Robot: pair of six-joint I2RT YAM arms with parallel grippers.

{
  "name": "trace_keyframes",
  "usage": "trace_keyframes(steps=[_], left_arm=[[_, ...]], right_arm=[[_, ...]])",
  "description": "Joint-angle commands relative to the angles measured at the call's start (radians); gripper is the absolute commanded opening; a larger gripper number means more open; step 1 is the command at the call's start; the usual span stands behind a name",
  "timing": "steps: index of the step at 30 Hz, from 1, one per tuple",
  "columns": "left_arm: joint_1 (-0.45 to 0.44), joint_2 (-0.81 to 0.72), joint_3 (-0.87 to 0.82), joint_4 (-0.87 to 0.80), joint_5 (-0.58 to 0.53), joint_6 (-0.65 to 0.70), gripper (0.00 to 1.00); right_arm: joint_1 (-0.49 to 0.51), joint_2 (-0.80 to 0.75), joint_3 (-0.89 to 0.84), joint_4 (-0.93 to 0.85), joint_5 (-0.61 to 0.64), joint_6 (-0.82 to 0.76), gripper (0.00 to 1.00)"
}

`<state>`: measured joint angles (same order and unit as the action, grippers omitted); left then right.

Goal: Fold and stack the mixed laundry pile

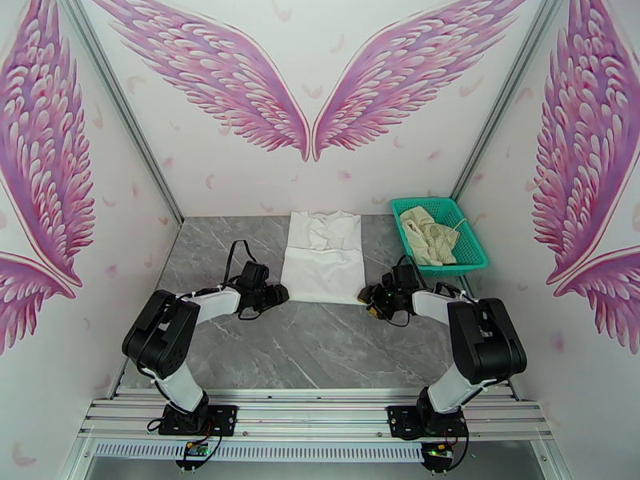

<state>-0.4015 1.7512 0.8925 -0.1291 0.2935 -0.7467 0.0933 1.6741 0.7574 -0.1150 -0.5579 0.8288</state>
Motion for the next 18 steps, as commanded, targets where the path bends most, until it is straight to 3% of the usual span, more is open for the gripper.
trace_keyframes(steps=[1,18], left_arm=[[-0.024,0.063,0.057,0.060,0.009,-0.014,0.53],[-0.036,0.083,0.112,0.011,-0.026,-0.017,0.23]], right_arm=[[0.001,0.039,0.003,0.133,0.001,0.086,0.48],[0.002,0.021,0.014,0.071,0.083,0.038,0.28]])
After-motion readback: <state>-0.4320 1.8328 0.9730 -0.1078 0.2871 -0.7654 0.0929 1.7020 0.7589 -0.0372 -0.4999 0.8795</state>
